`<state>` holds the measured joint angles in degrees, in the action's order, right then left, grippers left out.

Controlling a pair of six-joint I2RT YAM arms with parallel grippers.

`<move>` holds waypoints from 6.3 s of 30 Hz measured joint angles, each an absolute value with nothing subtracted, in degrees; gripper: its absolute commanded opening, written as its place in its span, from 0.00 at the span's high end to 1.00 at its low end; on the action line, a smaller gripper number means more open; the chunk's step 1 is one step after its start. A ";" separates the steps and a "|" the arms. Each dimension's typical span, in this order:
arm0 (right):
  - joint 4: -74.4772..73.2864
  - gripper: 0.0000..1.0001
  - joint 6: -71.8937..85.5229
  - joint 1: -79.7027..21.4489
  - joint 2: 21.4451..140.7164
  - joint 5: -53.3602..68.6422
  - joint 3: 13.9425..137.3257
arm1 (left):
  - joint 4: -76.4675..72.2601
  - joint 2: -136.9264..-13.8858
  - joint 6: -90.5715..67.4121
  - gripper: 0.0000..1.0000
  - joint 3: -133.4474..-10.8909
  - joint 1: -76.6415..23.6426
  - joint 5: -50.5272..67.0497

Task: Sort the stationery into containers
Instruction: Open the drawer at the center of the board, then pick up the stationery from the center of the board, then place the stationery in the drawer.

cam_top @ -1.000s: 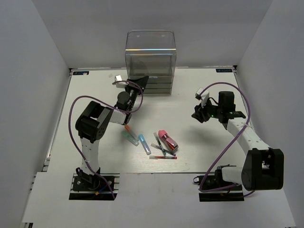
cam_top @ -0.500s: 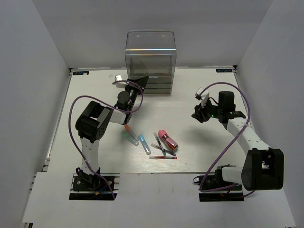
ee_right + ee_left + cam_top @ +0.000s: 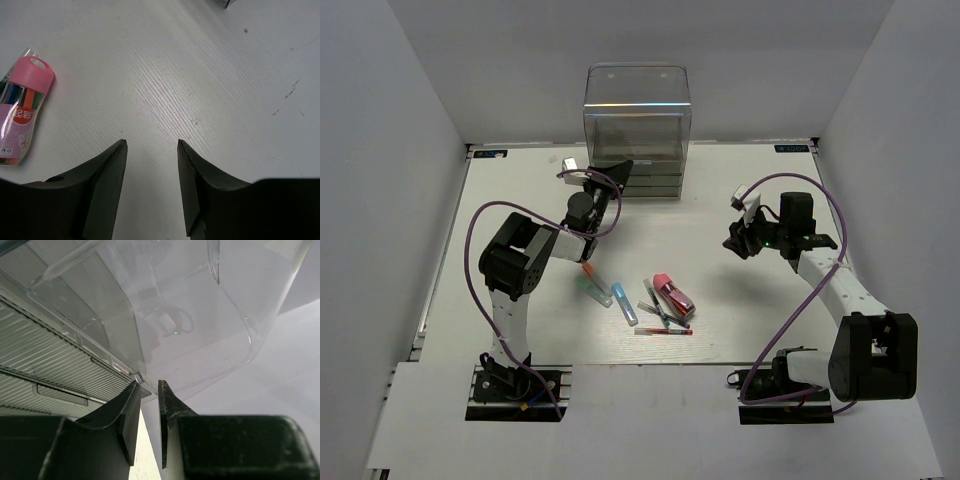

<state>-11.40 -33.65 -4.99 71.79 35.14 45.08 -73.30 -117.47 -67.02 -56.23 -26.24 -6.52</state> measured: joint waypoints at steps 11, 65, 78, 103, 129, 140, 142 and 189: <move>-11.64 0.10 -34.46 -5.02 71.79 36.62 45.10 | -73.28 -117.21 -65.73 0.69 -56.82 -26.24 -5.74; -20.01 0.13 -15.68 -37.39 90.21 18.70 56.18 | -73.84 -114.39 -65.39 0.69 -58.89 -26.24 -5.15; -21.32 0.32 -13.21 -41.41 93.95 13.34 56.80 | -73.80 -114.30 -65.36 0.69 -58.89 -26.24 -5.13; -23.86 1.00 -17.23 -42.13 96.47 9.52 58.30 | -73.80 -114.13 -65.39 0.69 -58.74 -26.24 -5.19; 3.55 1.00 -57.32 -34.00 82.32 14.37 53.67 | -73.80 -114.08 -65.47 0.69 -58.65 -26.24 -5.28; 16.29 1.00 -73.41 -31.29 91.00 18.37 55.29 | -73.80 -114.08 -65.49 0.69 -58.67 -26.24 -5.28; 19.35 1.00 -77.10 -30.96 92.38 19.53 55.33 | -73.80 -114.08 -65.52 0.69 -58.67 -26.24 -5.28; 43.92 1.00 -99.09 -29.02 116.68 18.48 72.77 | -73.80 -114.13 -66.46 0.69 -58.89 -26.24 -5.13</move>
